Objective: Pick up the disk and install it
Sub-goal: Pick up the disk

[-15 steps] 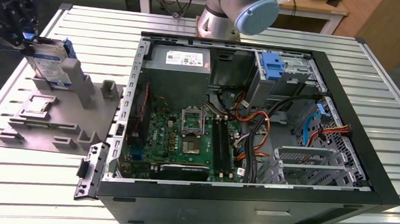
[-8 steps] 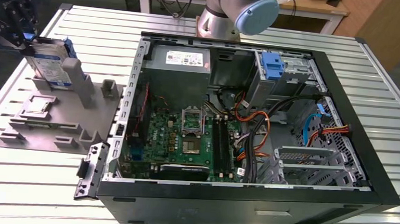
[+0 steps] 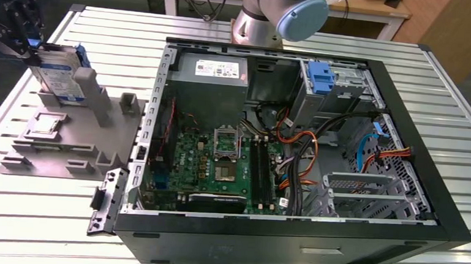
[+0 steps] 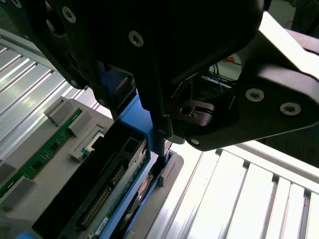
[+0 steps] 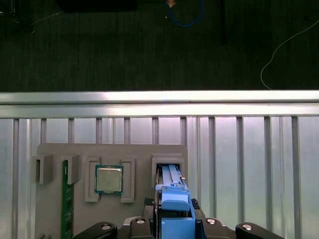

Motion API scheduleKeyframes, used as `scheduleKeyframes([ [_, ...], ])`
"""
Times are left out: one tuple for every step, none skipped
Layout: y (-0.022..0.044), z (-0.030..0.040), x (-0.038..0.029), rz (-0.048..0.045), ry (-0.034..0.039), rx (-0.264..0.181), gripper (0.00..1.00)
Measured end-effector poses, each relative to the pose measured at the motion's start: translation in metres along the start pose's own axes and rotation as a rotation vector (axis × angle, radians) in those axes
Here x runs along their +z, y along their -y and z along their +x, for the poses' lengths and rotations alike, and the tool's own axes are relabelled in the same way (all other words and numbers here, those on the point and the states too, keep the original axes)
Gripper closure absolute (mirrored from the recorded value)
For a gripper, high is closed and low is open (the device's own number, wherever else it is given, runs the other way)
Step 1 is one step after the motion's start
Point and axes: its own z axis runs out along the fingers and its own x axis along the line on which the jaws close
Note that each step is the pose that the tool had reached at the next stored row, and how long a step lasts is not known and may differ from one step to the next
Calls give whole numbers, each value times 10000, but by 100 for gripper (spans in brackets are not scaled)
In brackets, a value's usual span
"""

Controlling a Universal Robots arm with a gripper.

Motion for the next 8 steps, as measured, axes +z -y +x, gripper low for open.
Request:
scheduleKeyframes([
  [0,0,0,0,0,-1,63],
  [0,0,0,0,0,-2,63],
  [0,0,0,0,0,-2,63],
  [0,0,0,0,0,-3,63],
  [0,0,0,0,0,15,63],
  [1,1,0,0,0,79,63],
  [1,1,0,0,1,120,63],
  [0,1,0,-1,1,122,63],
])
